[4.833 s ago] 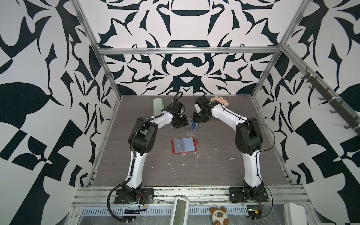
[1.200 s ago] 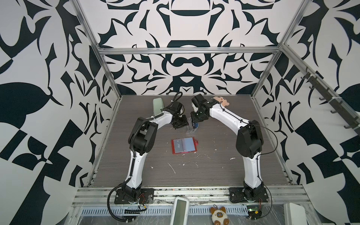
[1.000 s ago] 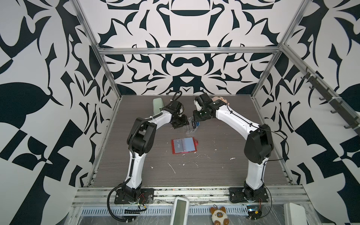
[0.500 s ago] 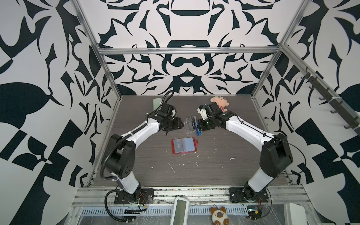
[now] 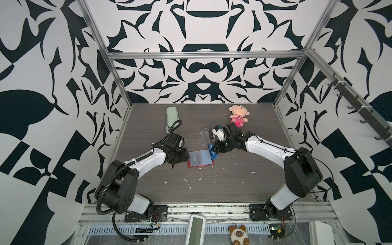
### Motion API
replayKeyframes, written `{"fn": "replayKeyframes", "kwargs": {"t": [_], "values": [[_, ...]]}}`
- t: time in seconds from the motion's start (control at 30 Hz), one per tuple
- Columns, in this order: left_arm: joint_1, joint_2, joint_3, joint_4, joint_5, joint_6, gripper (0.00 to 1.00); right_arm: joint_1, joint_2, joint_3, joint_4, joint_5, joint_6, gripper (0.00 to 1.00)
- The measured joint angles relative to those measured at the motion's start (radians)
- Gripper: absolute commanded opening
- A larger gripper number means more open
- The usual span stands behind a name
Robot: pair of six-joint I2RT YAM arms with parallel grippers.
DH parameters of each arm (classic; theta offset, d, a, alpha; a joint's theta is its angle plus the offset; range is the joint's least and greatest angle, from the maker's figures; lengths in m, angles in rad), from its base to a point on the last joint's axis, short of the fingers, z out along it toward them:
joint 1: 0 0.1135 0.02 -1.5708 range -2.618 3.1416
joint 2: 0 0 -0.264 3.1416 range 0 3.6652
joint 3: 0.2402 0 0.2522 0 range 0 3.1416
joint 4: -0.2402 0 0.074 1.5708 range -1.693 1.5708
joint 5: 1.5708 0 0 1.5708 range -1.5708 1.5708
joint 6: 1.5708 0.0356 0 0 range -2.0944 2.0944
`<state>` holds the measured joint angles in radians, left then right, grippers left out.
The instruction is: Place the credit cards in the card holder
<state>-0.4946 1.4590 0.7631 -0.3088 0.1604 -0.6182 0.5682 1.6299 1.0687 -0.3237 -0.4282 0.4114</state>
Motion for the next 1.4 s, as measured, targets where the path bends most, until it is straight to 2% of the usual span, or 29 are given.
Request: {"fn": "replayKeyframes", "kwargs": {"t": [0.4, 0.63, 0.87, 0.97, 1.1, 1.4], "values": [[0.001, 0.113, -0.008, 0.122, 0.029, -0.042, 0.34, 0.032, 0.128, -0.001, 0.102, -0.057, 0.055, 0.0], [0.002, 0.132, -0.011, 0.153, 0.038, -0.05, 0.26, 0.036, 0.164, -0.001, 0.14, -0.081, 0.069, 0.0], [0.002, 0.152, -0.01, 0.172, 0.038, -0.063, 0.08, 0.036, 0.205, -0.001, 0.187, -0.111, 0.102, 0.0], [0.003, 0.154, -0.01, 0.174, 0.037, -0.064, 0.04, 0.036, 0.218, -0.001, 0.196, -0.122, 0.111, 0.0], [0.003, 0.154, -0.01, 0.174, 0.035, -0.066, 0.0, 0.036, 0.226, -0.001, 0.203, -0.131, 0.117, 0.0], [0.003, 0.154, -0.01, 0.174, 0.034, -0.065, 0.0, 0.036, 0.244, 0.0, 0.222, -0.152, 0.136, 0.0]]}}
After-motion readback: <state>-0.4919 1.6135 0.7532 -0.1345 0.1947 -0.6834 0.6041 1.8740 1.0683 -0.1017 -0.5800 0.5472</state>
